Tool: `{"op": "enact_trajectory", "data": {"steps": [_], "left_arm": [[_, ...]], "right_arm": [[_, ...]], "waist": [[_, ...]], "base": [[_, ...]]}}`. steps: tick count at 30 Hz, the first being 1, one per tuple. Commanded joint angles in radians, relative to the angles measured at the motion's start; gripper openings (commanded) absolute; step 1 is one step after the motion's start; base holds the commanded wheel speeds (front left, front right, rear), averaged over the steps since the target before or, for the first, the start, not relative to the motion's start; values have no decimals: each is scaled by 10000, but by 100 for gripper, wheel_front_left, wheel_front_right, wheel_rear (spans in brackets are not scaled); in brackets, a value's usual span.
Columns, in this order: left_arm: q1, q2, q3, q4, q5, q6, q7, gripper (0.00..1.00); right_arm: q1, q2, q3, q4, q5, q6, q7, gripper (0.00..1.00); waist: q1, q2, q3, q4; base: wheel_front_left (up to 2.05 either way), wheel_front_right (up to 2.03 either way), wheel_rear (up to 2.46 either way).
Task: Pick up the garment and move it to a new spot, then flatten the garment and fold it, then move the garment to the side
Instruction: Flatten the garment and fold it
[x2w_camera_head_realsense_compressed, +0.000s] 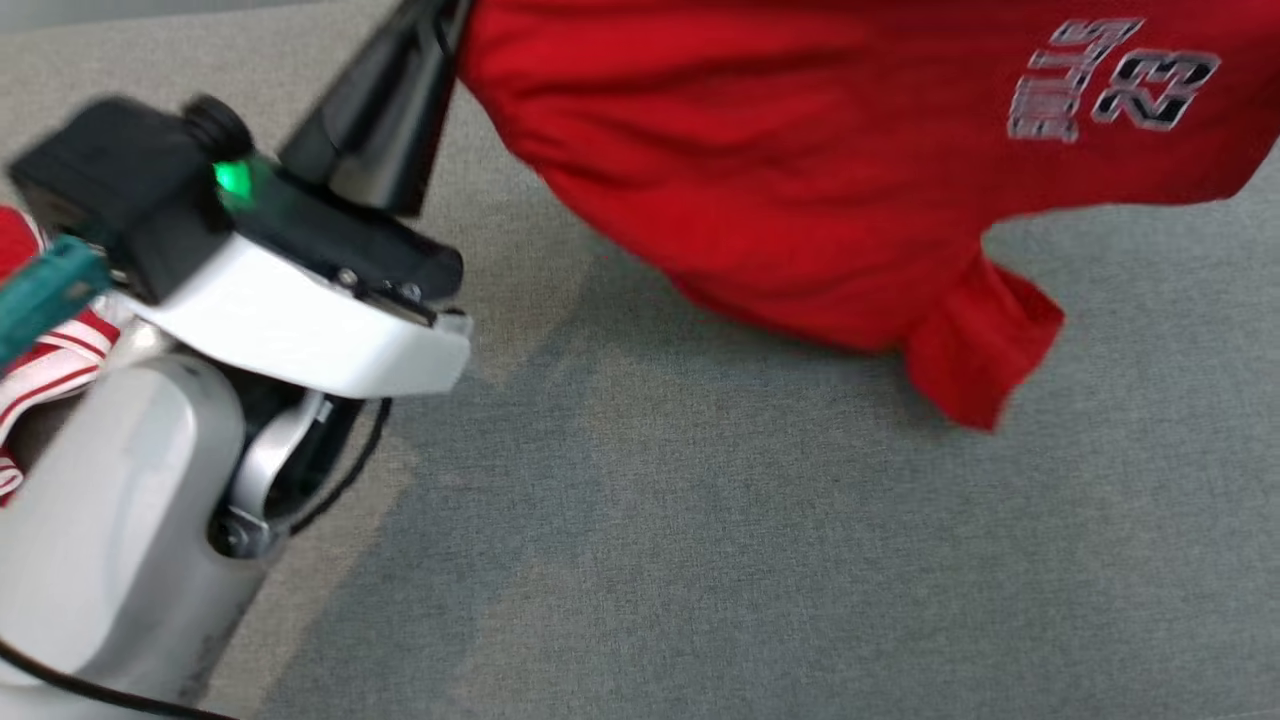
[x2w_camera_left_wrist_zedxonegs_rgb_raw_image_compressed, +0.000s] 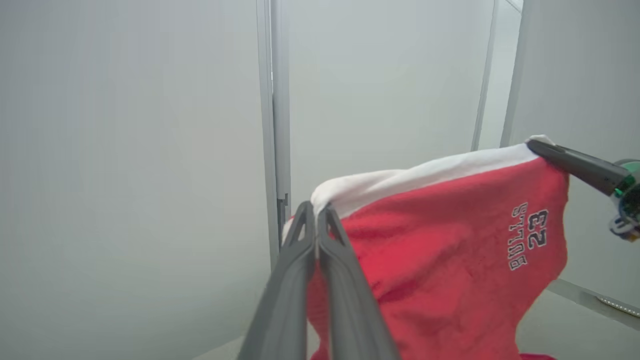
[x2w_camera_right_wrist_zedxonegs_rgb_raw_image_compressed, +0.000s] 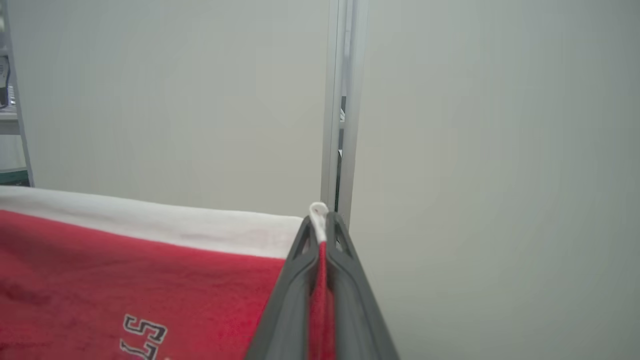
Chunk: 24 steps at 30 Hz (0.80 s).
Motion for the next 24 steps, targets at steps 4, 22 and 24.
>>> {"op": "enact_trajectory", "data": {"steps": [4,22,24], "left_arm": [[-859,245,312,-538,334,186,187,0],[-2566,315,317,-569,561,109,879,0],[-2815,193,303,52,447,-50,785,0]], "right_arm": [[-445,254,-652,-1018,85,-6,565,0],[-1628,684,-960,-1598,455,-4,2284,0],[-1920,654,-786,-1096,459,-4,2355,0]], "waist": [[0,-1,-467,-1],[0,-1,-576,42],[0,-1,-377,67]], "base": [[0,0,0],[0,0,0],[0,0,0]]}}
